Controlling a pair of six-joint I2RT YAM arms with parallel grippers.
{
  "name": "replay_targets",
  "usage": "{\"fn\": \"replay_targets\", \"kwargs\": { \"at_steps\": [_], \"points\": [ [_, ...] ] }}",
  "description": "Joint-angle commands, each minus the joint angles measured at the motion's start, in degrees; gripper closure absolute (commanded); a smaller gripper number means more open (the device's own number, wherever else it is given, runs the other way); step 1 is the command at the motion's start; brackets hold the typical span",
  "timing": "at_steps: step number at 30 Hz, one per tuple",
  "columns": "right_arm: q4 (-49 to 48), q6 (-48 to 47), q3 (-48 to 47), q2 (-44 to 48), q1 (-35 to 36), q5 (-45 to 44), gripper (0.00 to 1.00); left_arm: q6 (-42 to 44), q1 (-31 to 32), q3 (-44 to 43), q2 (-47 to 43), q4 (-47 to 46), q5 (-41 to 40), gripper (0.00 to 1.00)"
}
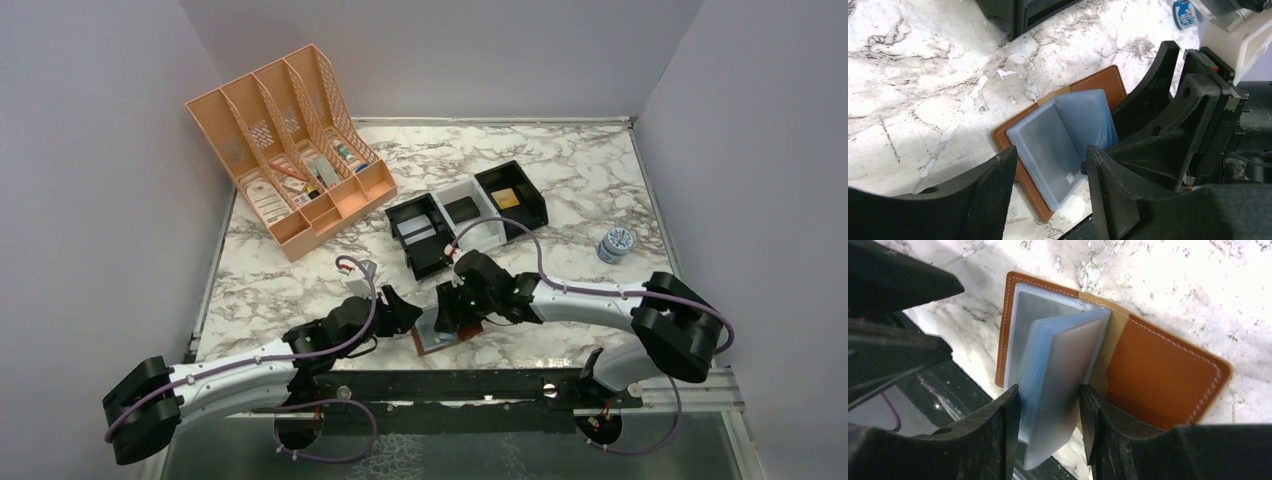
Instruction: Take the credit cards out of the card holder
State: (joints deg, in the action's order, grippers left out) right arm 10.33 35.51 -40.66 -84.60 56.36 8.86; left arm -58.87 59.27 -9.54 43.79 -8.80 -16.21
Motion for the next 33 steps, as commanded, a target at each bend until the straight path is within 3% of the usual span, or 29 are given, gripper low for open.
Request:
{"fn": "replay_targets", "kwargs": {
  "at_steps": [1, 8, 13, 19, 33],
  "points": [
    [-4.41, 1.69, 2.87, 4.71, -1.76, 5.08, 0.55, -1.40, 0.15, 2.27, -1.73, -6.07, -1.66, 0.45],
    [-9.48, 3.25, 7.84, 5.80, -3.78, 8.44, 0.61, 0.26, 0.24, 1.64, 2.70, -13.01, 3.12, 0.44],
    [-12.40, 2.83, 9.06, 5.67, -4.78, 12.25, 0.71, -0.11, 0.24, 1.41, 7.10, -17.01, 4.66, 0.44],
    [-12.08, 3.04, 9.53, 7.07, -7.05, 13.70, 0.69, -0.55, 0.40, 0.65, 10.33, -18.15, 4.76, 0.44],
    [-8.26, 2.29, 10.84, 10.46, -11.14, 12.20, 0.55, 0.51, 2.17, -4.73, 21.04, -19.33, 5.74, 0.47]
  ]
}}
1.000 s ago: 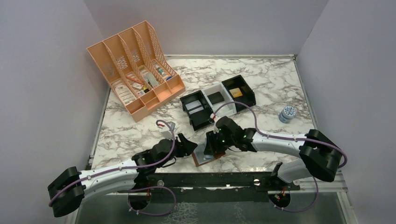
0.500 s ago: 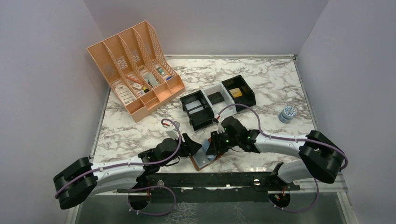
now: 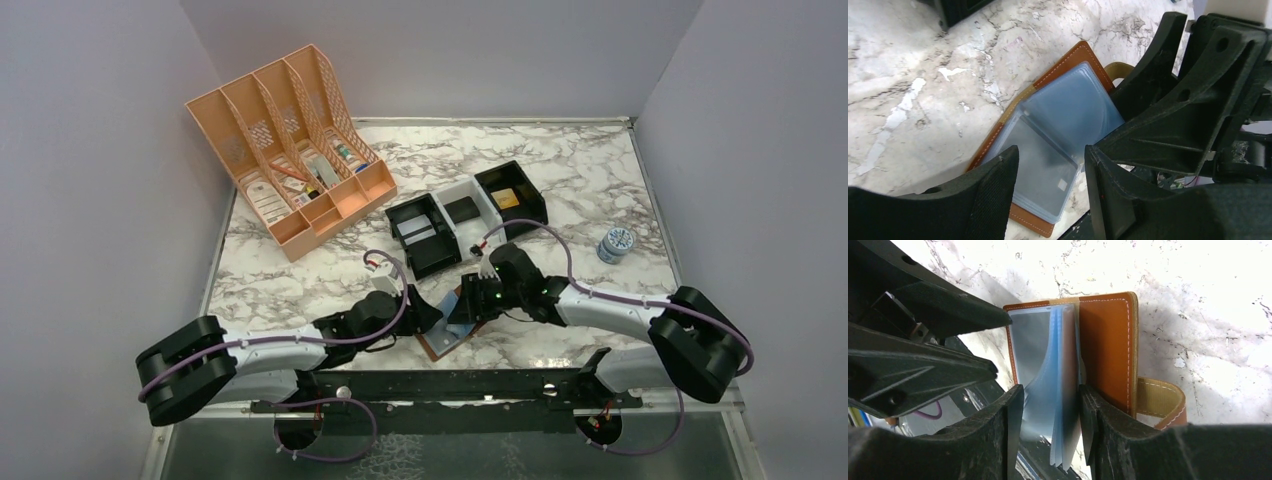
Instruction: Take the credit cards out of the card holder
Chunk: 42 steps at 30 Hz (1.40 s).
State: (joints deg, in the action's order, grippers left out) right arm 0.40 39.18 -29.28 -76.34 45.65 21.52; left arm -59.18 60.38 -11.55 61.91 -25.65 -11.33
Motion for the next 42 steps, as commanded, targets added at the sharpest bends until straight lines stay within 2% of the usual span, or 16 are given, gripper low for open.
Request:
{"fn": "replay_targets", "kwargs": {
  "at_steps": [1, 10, 15, 19, 22, 24, 27, 32, 35, 39, 42],
  "points": [
    [2.68, -1.73, -0.91, 2.42, -0.47, -1.26, 0.54, 0.83, 1.32, -2.99, 3.64, -2.72, 0.57, 0.47],
    [8.96, -4.70, -3.12, 4.64, -0.58, -5.06, 0.52, 0.29, 2.38, -5.32, 9.52, -3.42, -0.26, 0.51],
    [12.85, -8.11, -5.83, 4.53, -0.60, -4.37, 0.51, 0.20, 2.72, -6.02, 10.70, -3.52, -0.91, 0.51],
    [13.85, -9.41, -6.80, 4.78, -0.56, -2.79, 0.46, 0.23, 3.07, -6.55, 11.86, -3.66, -1.18, 0.51],
    [14.79, -10.56, -7.89, 3.69, -0.56, -2.21, 0.46, 0.52, 3.44, -7.66, 13.55, -3.70, -0.74, 0.52],
    [15.32, -10.98, -8.29, 3.05, -0.56, -2.92, 0.50, 0.39, 3.89, -8.06, 14.33, -3.86, -1.12, 0.52],
    [15.91, -11.15, -8.68, 2.69, -0.56, -3.99, 0.62, 0.30, 4.28, -8.35, 14.88, -3.88, -1.27, 0.53],
    [16.11, -11.27, -9.08, 2.79, -0.56, -4.37, 0.68, 0.16, 4.48, -8.09, 14.58, -3.88, -1.93, 0.53],
    [16.42, -11.65, -9.45, 2.39, -0.56, -4.75, 0.81, -0.02, 4.48, -7.95, 14.51, -3.88, -1.94, 0.53],
    [16.73, -11.07, -9.00, 1.86, -0.56, -6.54, 0.95, 0.02, 4.48, -7.64, 14.10, -3.88, -2.10, 0.53],
    [16.00, -7.81, -6.88, 2.39, -0.56, -10.18, 0.99, 0.23, 4.48, -7.29, 12.86, -3.88, -1.93, 0.53]
  ]
}}
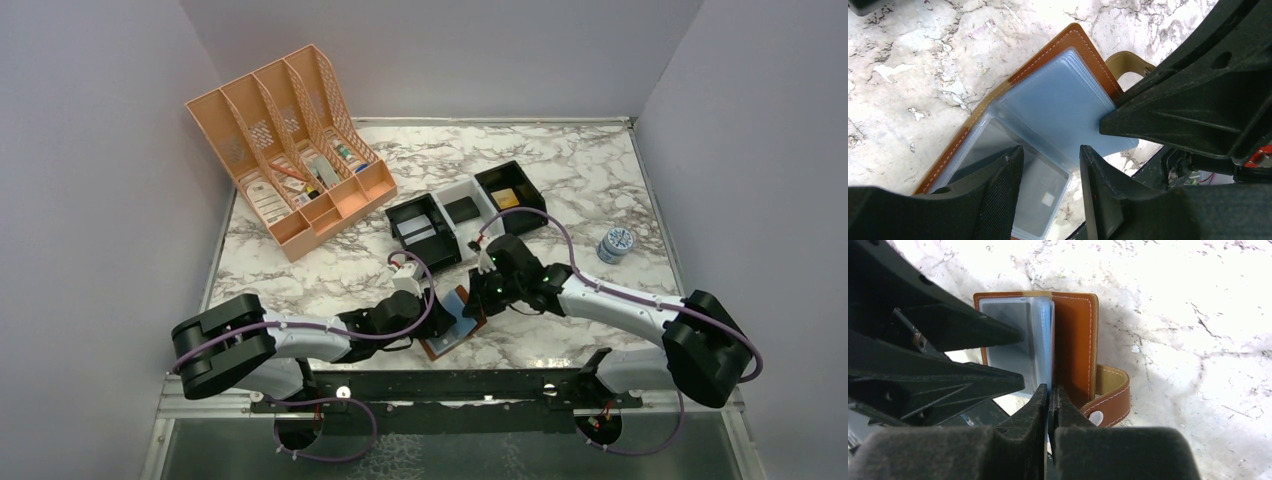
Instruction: Take the credit cards out of the card holder
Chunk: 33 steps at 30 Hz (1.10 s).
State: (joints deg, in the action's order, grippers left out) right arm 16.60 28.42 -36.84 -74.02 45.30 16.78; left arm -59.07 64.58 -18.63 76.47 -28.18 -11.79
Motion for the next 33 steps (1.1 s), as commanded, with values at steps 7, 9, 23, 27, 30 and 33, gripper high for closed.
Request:
{"fn": "replay_targets", "kwargs": {
  "at_steps": [7, 9, 23, 27, 30, 33],
  "points": [
    [-7.80, 16.79, 12.08, 6.02, -0.34, -11.72, 0.99, 1.25, 0.37, 2.84, -9.39, -1.11, -2.14, 0.45],
    [-8.15, 19.65, 14.15, 6.15, -0.34, -12.38, 0.98, 1.32, 0.37, 3.95, -11.16, -0.37, -2.67, 0.43],
    [4.04, 9.08, 6.42, 19.66, -0.30, -15.20, 0.61, 0.16, 0.36, 5.19, -15.38, 9.44, -4.67, 0.44],
    [4.42, 5.15, 2.99, 21.70, -0.30, -9.38, 0.61, -0.06, 0.37, 5.46, -18.63, 12.41, -6.99, 0.44],
    [0.82, 3.32, 2.41, 21.25, -0.37, -0.49, 0.61, -0.61, 0.37, 4.98, -20.88, 16.77, -9.29, 0.43],
    [-3.29, 2.86, 2.80, 18.12, -0.17, 6.21, 0.62, -1.07, 0.37, 4.75, -22.38, 20.06, -10.78, 0.41]
  ]
}}
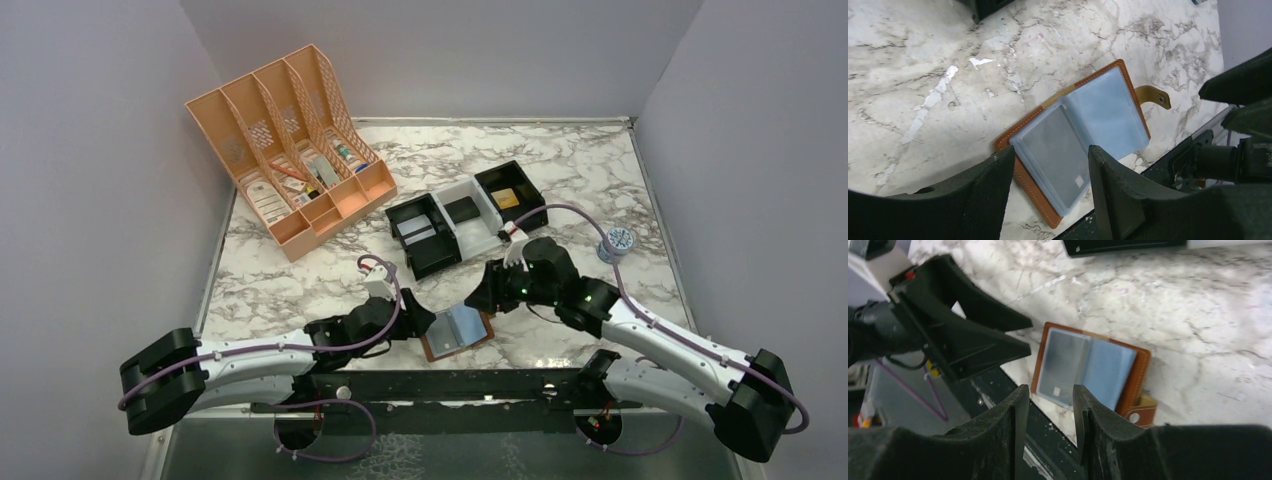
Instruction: Take the credit cards out of the card holder
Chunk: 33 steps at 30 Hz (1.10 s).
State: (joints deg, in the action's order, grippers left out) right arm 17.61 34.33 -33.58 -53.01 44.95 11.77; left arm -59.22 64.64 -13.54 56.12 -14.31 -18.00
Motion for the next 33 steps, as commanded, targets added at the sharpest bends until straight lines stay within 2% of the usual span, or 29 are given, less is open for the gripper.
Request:
{"fn": "replay_targets", "kwargs": {
  "at_steps": [1, 7, 12, 14, 24, 30, 33],
  "points": [
    [-4.89, -3.42, -0.55, -4.83, 0.45, 11.67, 0.62, -1.40, 0.31, -0.33, -2.38, 7.36, -5.26, 0.40],
    [-1.42, -4.76, -4.74, -14.41, 8.52, 0.62, 0.55, -6.51, 0.31, 0.40, -5.21, 14.81, -10.22, 0.25],
    [1.80, -5.19, -8.81, -20.37, 13.24, -9.12, 0.48, -9.01, 0.31, 1.99, -10.39, 18.87, -12.78, 0.22],
    [1.63, -5.67, -9.84, -22.58, 14.30, -9.80, 0.43, -9.84, 0.27, 2.38, -12.53, 20.65, -13.54, 0.21],
    [3.66, -6.74, -14.99, -32.96, 18.43, -14.02, 0.37, -9.50, 0.22, 4.44, -18.46, 23.54, -14.73, 0.13],
    [7.63, -4.25, -18.29, -38.63, 19.99, -21.32, 0.37, -9.11, 0.15, 4.42, -17.51, 22.14, -14.21, 0.12],
    [7.69, -4.03, -17.79, -39.54, 20.00, -21.47, 0.37, -8.50, 0.22, 4.29, -15.83, 20.36, -13.31, 0.12]
  ]
}}
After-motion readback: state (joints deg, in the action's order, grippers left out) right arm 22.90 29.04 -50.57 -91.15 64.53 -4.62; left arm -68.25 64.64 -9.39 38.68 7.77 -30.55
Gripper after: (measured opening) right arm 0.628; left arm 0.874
